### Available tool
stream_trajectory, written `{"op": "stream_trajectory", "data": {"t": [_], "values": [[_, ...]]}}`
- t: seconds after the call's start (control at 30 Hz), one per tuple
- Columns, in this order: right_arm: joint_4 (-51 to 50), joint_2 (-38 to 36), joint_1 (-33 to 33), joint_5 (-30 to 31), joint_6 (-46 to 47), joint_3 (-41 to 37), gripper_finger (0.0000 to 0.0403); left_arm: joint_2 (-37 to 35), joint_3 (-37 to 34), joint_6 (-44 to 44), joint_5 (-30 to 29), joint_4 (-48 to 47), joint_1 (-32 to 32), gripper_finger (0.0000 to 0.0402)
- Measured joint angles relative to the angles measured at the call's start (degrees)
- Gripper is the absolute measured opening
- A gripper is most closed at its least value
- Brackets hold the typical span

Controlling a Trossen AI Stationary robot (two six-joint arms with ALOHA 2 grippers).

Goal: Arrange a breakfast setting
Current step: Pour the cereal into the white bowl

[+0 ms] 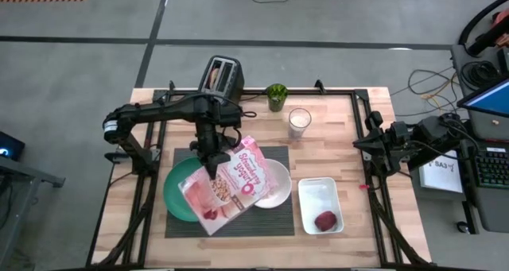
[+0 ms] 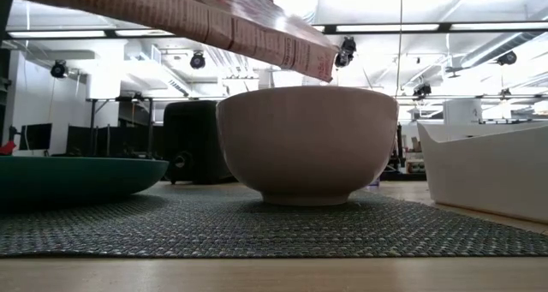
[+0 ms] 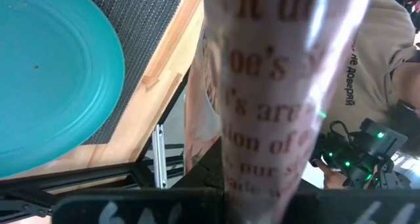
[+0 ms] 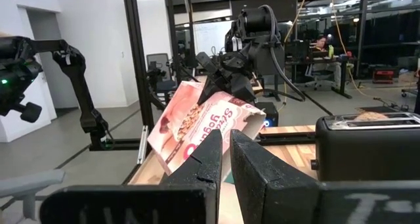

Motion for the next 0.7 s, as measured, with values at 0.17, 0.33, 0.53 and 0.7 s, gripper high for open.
{"op": "stream_trajectory", "data": {"t": [0.17,0.33,0.53,0.7], "values": [[0.00,0.00,0.02,0.00,0.00,0.00,0.0022,0.00,0.00,0.70,0.00,0.00,0.00,0.0000],[0.00,0.00,0.02,0.00,-0.04,0.00,0.0022,-0.27,-0.02,0.92,1.06,0.02,0.32,0.0000],[0.01,0.02,0.02,0.00,-0.04,0.00,0.0022,-2.40,0.55,-3.52,3.27,-0.03,3.40,0.0000],[0.04,0.02,0.00,0.00,0.29,0.00,0.0022,-2.27,0.40,-2.39,2.96,-0.01,3.17,0.0000]]}}
